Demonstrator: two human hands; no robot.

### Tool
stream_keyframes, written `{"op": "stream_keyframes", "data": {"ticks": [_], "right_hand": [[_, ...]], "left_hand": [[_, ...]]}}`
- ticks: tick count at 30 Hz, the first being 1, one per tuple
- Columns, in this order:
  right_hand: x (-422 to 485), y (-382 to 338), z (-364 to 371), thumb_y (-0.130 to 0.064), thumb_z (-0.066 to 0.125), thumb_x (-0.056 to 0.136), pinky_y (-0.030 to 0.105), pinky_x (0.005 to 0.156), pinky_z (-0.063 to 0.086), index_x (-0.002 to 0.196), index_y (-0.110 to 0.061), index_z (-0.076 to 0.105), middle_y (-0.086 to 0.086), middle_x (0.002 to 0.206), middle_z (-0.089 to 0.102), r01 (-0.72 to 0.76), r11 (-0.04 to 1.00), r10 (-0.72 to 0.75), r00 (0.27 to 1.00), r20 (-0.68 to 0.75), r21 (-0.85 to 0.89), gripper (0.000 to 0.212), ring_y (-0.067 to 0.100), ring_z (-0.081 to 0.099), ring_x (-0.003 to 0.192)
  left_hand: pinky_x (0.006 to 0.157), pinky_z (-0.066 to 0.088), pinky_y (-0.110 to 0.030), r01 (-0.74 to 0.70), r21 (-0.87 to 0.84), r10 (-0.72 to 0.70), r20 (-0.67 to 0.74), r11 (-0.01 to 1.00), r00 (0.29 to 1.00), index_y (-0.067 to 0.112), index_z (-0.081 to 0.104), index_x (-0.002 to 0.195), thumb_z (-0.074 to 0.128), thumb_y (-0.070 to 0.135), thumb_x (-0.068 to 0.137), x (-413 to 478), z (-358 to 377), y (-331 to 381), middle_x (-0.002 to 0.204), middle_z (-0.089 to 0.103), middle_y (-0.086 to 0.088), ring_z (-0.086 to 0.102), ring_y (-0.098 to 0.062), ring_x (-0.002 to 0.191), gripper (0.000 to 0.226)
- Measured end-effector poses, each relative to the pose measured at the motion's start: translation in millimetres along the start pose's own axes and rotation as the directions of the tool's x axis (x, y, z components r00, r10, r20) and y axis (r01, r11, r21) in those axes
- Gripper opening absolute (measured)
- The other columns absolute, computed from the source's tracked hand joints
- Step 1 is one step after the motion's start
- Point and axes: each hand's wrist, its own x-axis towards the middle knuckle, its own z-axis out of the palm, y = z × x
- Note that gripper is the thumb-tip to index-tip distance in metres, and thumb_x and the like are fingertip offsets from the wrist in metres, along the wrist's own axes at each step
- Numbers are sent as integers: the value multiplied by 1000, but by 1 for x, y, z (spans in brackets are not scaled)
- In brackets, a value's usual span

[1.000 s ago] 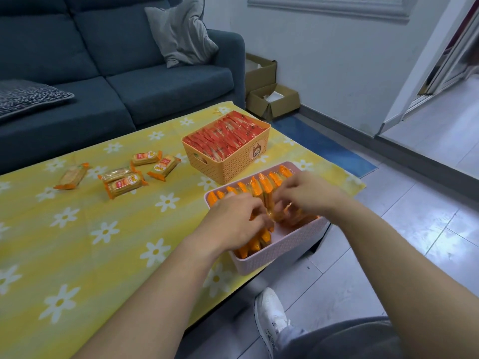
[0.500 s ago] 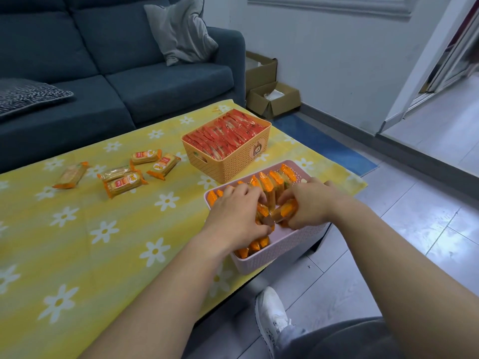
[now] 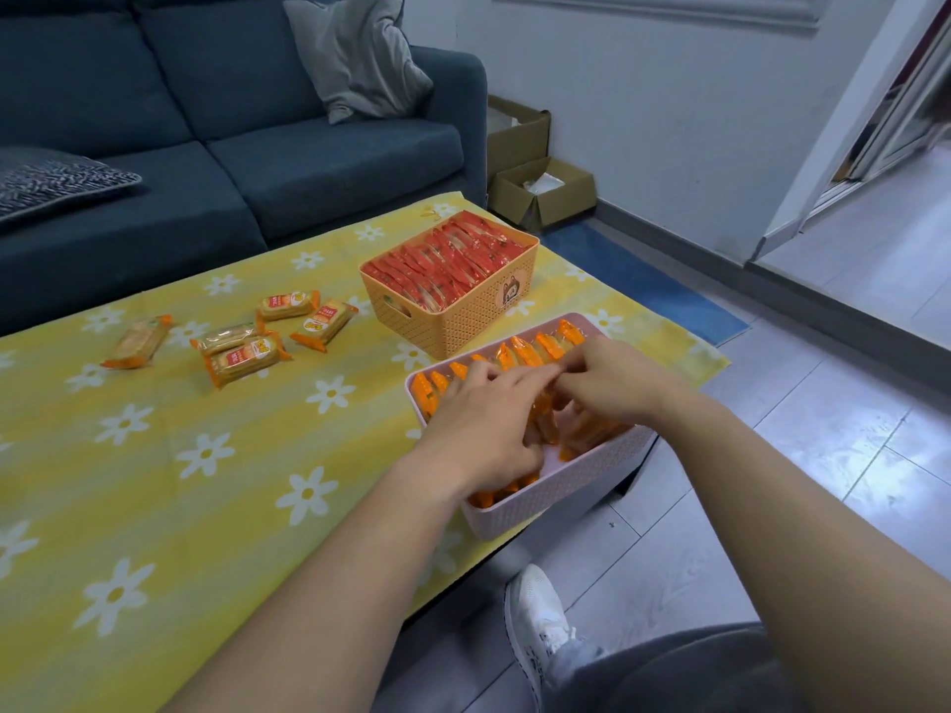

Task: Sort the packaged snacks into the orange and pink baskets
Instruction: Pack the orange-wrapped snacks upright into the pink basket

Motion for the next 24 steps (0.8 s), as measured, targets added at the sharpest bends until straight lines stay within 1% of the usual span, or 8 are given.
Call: {"op": "stream_keyframes", "data": {"ticks": [3,5,7,9,14,18,22,24], "right_hand": [[-8,10,-17,-15,57,88,41,84,58,90,-25,75,-4,95,74,6,997,-10,998,-56,-77,21,15,66,88],[-13,16,-22,-26,65,86,39,87,57,103,-28,72,-6,106,72,18,981,-12,999,31,-192,18,16,64,94],[-16,17,-20,-46,76,78,39,90,56,111,-30,69,-8,108,69,8,959,37,988,153,-283,37,16,63,97],[-14,19,-16,-53,79,74,40,89,57,114,-31,69,-9,108,68,-1,948,57,984,166,-317,46,15,62,95],[-11,14,-21,-53,65,86,38,77,60,101,-32,72,-6,93,69,10,952,-22,999,-38,-307,27,14,64,84],[-12,4,-23,-60,54,90,40,70,61,86,-27,74,-6,76,70,4,959,-53,984,-169,-282,39,13,66,72],[-14,-7,-17,-63,55,91,33,64,59,74,-24,74,-8,65,69,9,971,-36,993,-108,-238,47,10,66,63],[-14,-8,-13,-65,55,89,31,63,58,74,-24,75,-8,67,70,27,963,-47,996,-70,-266,48,9,66,65]], "left_hand": [[104,30,-42,21,24,-22,42,999,999,34,38,150,62,37,86,2,-1,-1,153,43,14,31,-23,132,68],[104,30,-43,24,34,-25,51,999,998,34,41,148,61,37,86,2,-2,-1,152,44,14,31,-23,133,65],[105,29,-43,24,31,-25,55,999,998,34,44,146,60,37,87,3,-3,-1,151,44,14,32,-23,132,62],[106,29,-44,35,10,-36,57,999,998,34,44,145,61,37,87,4,-4,-1,151,44,14,32,-22,132,61],[106,29,-43,68,-35,-65,65,997,996,35,46,144,65,37,86,3,-5,-4,151,44,14,30,-21,134,61],[107,28,-44,85,-58,-81,65,995,995,37,45,144,68,39,85,4,-5,-4,150,45,14,29,-20,135,63],[105,30,-44,88,-58,-84,66,994,994,36,43,144,70,41,84,5,-3,-4,149,46,13,31,-21,133,66],[103,31,-44,83,-62,-79,64,995,995,36,43,144,71,40,83,5,-3,-5,148,47,13,32,-21,131,66]]}}
